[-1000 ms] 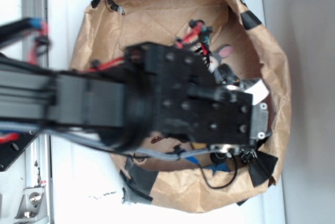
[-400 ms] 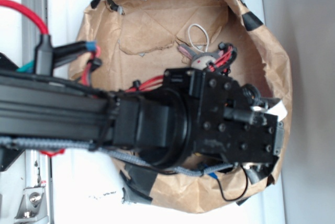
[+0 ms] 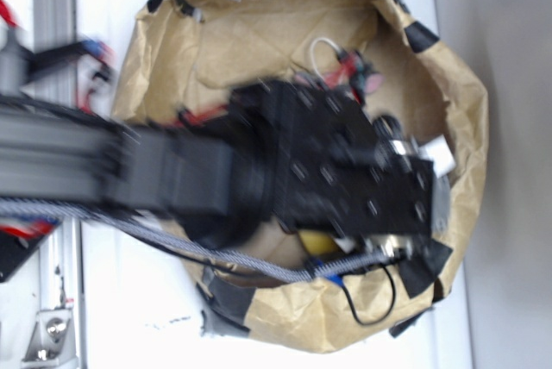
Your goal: Grab the silver keys.
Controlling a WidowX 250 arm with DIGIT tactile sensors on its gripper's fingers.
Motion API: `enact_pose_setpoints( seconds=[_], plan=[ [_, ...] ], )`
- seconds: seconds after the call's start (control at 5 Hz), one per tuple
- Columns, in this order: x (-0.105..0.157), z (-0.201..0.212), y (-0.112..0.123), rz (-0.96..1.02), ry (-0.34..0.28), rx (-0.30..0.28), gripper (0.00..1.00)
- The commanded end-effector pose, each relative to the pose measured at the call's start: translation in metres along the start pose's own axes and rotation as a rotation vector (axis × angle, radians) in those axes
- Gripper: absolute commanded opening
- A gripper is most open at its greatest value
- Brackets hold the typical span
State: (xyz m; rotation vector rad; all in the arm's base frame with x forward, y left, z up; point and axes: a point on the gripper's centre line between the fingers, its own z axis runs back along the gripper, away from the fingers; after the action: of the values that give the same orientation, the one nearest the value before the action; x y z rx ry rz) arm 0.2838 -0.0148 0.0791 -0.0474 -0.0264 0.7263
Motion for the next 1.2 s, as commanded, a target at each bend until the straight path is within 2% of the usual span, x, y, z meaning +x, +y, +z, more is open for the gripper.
enact_pose_setpoints(
  seconds=[0.0,0.2,0.4,0.6,1.0],
  plan=[
    [0.013,0.098,0.038,-0.135,-0.058,-0.224,0.0],
    [0.01,0.134,0.056,-0.382,-0.022,-0.192,0.0],
    [0.014,0.145,0.06,-0.463,-0.076,-0.073,0.0],
    [0.024,0.135,0.055,-0.483,-0.082,0.02,0.0],
    [0.022,0.133,0.053,-0.494,-0.088,0.013,0.0]
  ],
)
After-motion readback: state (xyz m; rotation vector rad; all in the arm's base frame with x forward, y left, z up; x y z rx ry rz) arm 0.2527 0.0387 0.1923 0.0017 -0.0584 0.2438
